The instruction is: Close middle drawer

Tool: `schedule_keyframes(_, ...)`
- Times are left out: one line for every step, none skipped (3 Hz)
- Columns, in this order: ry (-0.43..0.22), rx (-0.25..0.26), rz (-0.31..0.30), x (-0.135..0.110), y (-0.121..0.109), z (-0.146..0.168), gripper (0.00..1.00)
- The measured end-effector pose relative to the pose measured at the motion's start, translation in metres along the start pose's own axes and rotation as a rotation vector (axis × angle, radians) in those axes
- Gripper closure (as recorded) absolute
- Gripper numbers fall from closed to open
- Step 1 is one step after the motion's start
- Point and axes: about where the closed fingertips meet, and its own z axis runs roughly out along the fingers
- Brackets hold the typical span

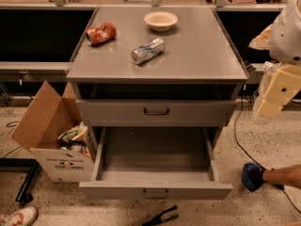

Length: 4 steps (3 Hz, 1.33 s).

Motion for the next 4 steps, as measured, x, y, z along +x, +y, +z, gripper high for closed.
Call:
schedule_keyframes(0.0,0.0,0.0,0.0,0.0,0.0,0.0)
schedule_keyframes(-0.006,-0.007,-0.024,0.001,0.01,0.017,0.0)
schedule_keyframes(-0.03,-0.027,-0.027,0.003,0.029,0.046,0.0)
schedule_keyframes(-0.121,-0.1,-0.007,0.01,0.042,0.077,0.0)
